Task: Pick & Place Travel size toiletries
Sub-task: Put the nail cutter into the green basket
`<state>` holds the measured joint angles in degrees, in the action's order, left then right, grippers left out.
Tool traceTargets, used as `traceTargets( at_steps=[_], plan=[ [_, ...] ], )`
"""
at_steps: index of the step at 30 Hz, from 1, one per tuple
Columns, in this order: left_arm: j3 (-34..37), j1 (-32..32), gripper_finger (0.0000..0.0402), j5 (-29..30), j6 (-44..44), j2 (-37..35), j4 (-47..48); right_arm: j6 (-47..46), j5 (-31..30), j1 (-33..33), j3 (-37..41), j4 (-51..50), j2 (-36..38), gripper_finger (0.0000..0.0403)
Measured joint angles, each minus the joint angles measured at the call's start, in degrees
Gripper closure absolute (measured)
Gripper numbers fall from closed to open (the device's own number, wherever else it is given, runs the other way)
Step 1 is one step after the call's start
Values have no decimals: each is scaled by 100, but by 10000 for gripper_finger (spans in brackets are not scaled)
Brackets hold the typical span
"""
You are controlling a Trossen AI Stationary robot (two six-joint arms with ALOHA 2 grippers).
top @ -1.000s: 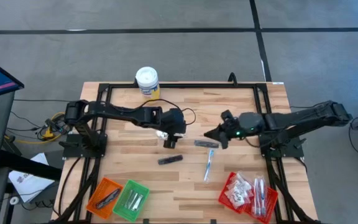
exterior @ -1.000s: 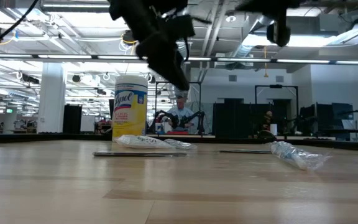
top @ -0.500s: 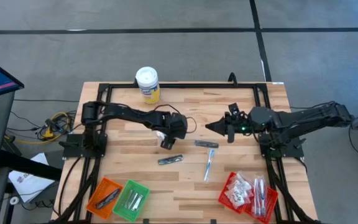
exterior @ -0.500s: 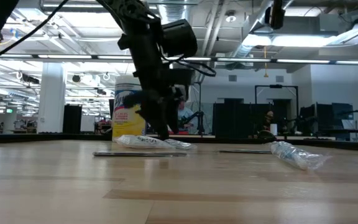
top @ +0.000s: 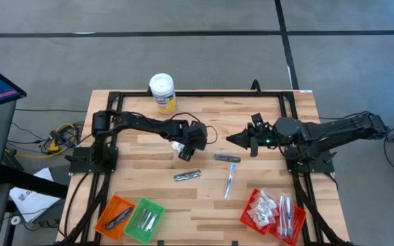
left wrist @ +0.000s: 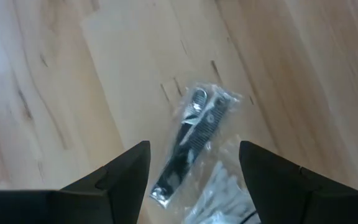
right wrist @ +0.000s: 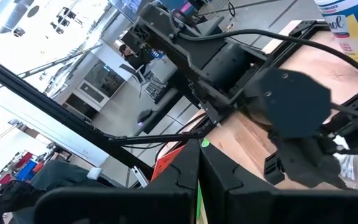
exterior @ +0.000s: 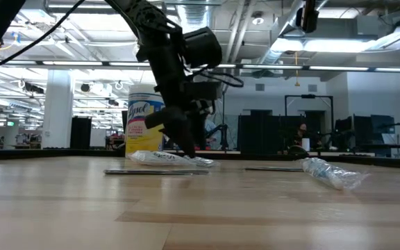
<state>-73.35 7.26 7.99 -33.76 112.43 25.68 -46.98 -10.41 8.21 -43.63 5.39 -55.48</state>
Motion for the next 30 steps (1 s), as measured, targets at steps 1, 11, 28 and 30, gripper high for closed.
traceTargets(
  at_steps=[1, 11, 28, 30],
  plan=[
    [2, 28, 160, -72, 0, 24, 14, 0, 0, 0, 1, 0, 0, 403],
    [-41, 151, 160, -386, 452, 350, -103, -5, 2, -2, 1, 36, 2, 403],
    [-19, 140, 331, -728, 1525, 340, -108, -107, 2, -89, 1, 46, 2, 403],
    [-19, 140, 351, -731, 1641, 340, -125, -109, 2, -87, 1, 47, 2, 403]
  ],
)
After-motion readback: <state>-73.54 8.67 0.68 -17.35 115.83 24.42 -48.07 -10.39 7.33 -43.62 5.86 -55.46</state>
